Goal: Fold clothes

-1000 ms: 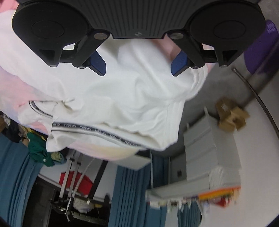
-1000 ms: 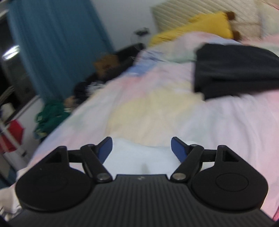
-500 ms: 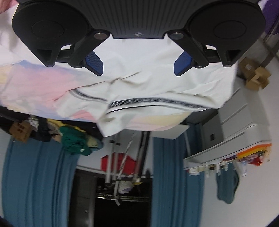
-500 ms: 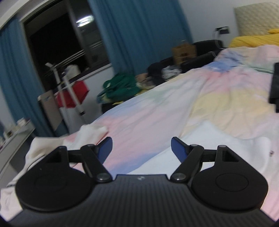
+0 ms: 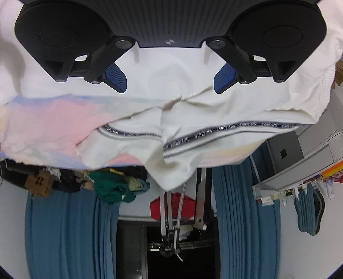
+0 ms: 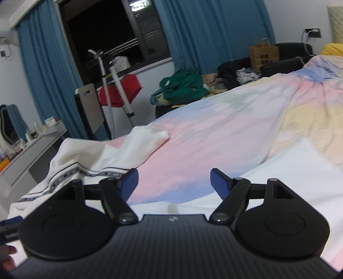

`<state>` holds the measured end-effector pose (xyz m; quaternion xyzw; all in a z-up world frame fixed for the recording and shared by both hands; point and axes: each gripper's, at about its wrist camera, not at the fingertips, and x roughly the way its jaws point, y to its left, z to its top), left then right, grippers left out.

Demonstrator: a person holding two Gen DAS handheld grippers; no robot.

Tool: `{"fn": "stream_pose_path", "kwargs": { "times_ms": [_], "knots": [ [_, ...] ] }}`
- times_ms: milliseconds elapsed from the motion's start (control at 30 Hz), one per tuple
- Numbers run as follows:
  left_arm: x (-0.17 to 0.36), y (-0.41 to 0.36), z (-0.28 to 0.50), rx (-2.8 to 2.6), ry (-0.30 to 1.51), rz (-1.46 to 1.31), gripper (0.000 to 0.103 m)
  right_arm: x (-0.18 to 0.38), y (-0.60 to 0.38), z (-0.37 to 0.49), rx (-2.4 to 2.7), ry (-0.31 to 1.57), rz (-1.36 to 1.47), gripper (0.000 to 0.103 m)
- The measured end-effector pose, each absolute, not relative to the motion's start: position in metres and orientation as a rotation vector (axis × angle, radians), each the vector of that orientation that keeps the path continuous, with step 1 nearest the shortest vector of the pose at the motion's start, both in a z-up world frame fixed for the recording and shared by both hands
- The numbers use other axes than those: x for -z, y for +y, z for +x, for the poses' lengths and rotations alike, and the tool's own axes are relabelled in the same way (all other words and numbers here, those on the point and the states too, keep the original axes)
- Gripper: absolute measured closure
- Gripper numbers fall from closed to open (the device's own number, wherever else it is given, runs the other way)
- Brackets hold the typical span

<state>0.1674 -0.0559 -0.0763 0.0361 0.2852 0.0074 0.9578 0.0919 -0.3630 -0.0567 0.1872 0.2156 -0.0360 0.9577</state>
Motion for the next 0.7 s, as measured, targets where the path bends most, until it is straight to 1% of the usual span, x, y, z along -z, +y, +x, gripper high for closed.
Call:
{"fn": "stream_pose_path", "kwargs": {
  "times_ms": [133,267,467,700],
  "knots": [
    [0.084,-0.045,0.173,-0.026,0.605,0.048,0.013,0.068,-0.343,0.115,0.039,0.473,0.379,0.027],
    [0.078,-0.035,0.17,-0.048,0.587,0.024,0.013,0.083,-0.324,0.148,0.001,0.528,0.399,0.027],
    [0.065,-0.02,0.161,-0.074,0.546,-0.025,0.013,0.097,-0.299,0.198,-0.073,0.524,0.446,0.027],
    [0.066,-0.002,0.168,-0.126,0.548,-0.079,0.013,0.124,-0.275,0.248,-0.121,0.541,0.484,0.027]
  ]
}}
